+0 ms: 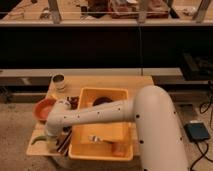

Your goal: Place pepper in red bowl

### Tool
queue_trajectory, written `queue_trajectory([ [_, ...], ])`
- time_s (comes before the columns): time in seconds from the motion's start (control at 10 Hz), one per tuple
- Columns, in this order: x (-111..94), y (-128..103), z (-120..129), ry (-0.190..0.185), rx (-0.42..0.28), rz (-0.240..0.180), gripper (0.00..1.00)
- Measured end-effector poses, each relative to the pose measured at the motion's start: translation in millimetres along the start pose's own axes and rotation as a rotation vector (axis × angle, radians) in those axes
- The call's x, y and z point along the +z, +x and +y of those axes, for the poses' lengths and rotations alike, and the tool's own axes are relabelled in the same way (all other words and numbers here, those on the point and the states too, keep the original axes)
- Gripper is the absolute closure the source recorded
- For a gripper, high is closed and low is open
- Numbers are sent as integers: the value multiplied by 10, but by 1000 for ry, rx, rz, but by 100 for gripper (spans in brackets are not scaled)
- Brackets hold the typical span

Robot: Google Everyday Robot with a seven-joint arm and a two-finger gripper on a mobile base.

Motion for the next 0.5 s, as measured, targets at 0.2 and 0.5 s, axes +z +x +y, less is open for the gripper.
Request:
queue_trajectory([
  [0.2,8,46,-20,-2,20,-3,81],
  [0.5,21,76,-36,-10,37,-7,92],
])
